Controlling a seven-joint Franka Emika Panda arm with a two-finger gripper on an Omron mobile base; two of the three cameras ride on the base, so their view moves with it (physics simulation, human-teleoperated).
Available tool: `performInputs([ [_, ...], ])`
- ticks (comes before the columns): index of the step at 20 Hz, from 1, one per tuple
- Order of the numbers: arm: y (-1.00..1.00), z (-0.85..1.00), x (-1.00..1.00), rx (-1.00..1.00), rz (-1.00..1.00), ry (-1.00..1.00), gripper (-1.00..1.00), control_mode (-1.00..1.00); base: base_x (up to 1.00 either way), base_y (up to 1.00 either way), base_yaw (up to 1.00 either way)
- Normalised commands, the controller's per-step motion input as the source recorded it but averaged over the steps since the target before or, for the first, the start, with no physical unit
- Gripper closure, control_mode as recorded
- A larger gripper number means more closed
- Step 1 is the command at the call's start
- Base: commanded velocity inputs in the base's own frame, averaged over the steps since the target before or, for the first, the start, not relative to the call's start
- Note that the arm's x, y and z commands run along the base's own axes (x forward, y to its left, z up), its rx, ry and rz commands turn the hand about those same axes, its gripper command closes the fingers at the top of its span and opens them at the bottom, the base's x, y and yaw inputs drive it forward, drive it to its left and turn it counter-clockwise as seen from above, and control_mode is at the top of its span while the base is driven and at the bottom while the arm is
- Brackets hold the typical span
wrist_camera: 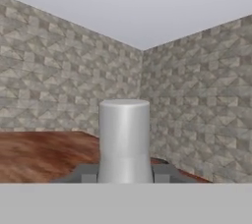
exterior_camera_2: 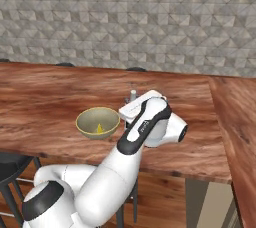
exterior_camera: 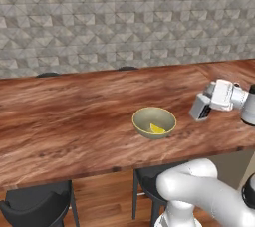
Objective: There is a bowl on the dining counter. Grab a lemon wedge from the fridge and place it in the bowl. Then get the liquor bottle and glass cup from the cabinet and place them next to the bowl.
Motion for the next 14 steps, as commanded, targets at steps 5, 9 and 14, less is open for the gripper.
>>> performInputs([
  [5, 0.25, -0.39, 0.27, -0.03, 0.0, 0.04, 1.0, -1.0, 0.0, 0.0, 0.0],
  [9, 0.29, -0.43, 0.25, -0.06, 0.0, 0.1, 1.0, -1.0, 0.0, 0.0, 0.0],
  [14, 0.14, -0.38, 0.11, -0.11, 0.0, 0.06, 1.0, -1.0, 0.0, 0.0, 0.0],
])
